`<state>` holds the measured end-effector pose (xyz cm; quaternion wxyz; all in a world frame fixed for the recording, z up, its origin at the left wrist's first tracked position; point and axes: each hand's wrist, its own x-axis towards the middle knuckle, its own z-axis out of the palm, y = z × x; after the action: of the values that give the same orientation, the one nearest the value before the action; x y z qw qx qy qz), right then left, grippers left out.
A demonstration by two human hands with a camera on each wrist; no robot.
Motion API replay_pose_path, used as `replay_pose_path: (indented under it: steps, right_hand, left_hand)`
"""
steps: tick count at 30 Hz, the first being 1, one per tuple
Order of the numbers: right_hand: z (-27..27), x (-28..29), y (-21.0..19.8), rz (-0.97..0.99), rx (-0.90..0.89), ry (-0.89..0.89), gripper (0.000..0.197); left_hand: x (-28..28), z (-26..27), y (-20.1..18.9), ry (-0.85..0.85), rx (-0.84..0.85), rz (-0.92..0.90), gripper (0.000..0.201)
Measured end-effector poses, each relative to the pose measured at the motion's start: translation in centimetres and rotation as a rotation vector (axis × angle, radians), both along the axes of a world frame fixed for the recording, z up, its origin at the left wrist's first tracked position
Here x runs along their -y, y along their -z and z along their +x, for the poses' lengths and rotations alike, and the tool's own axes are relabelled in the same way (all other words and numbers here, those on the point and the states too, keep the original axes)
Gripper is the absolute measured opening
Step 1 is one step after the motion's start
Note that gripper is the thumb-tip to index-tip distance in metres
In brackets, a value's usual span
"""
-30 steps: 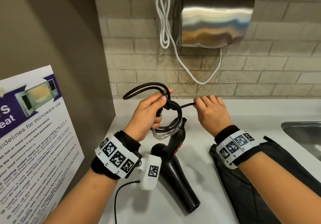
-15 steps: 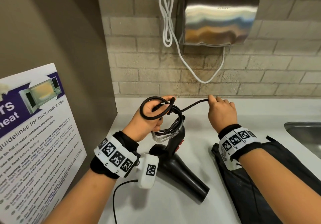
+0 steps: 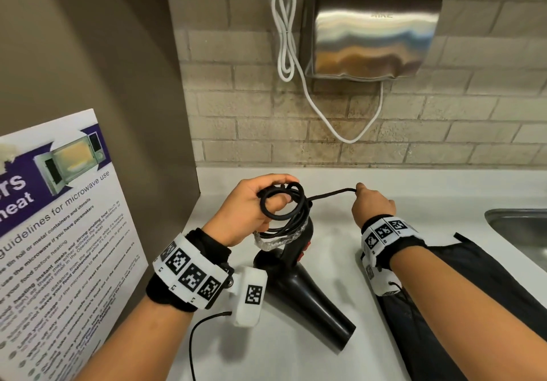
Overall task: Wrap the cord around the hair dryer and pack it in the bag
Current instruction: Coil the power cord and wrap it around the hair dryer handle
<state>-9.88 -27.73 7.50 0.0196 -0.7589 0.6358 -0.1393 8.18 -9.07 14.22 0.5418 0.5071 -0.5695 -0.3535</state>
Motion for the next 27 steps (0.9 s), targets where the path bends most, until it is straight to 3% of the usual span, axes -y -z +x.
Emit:
replay_pose_path:
  steps: [7, 11, 15, 19, 21, 23, 27]
  right_hand:
    - [0.4, 0.5, 1.1, 0.08, -0.115, 0.032, 0.041]
    - [-0.7, 0.8, 2.2, 0.229, -0.114, 0.043, 0.035]
    - [-3.0, 1.4, 3.9, 0.304, -0.173, -0.032, 0.026]
    - [-0.7, 0.9, 3.5, 0.335, -0.215, -0.142, 0.025]
    - [0.5, 1.0, 3.2, 0.355, -0.125, -0.203, 0.023]
    - [1.3, 0.9, 2.3, 0.346, 0.107, -0.285, 0.023]
    - [2.4, -3.0, -2.6, 0.469, 0.629, -0.684, 0.021]
  left_hand:
    - [-0.5, 0.7, -0.4, 0.064, -0.034, 0.021, 0.032]
    - [-0.9, 1.3, -0.6, 0.07, -0.021, 0.063, 0.043]
    - [-1.8, 2.2, -1.4, 0.076, -0.142, 0.087, 0.031]
    - [-1.7, 1.8, -1.9, 0.012, -0.209, 0.069, 0.019]
    - [-1.3, 1.4, -2.0, -0.036, -0.226, 0.071, 0.018]
    - [-0.8, 0.9, -2.2, -0.078, -0.231, 0.08, 0.018]
    - [-0.1, 0.2, -2.6, -0.1, -0.209, 0.073, 0.017]
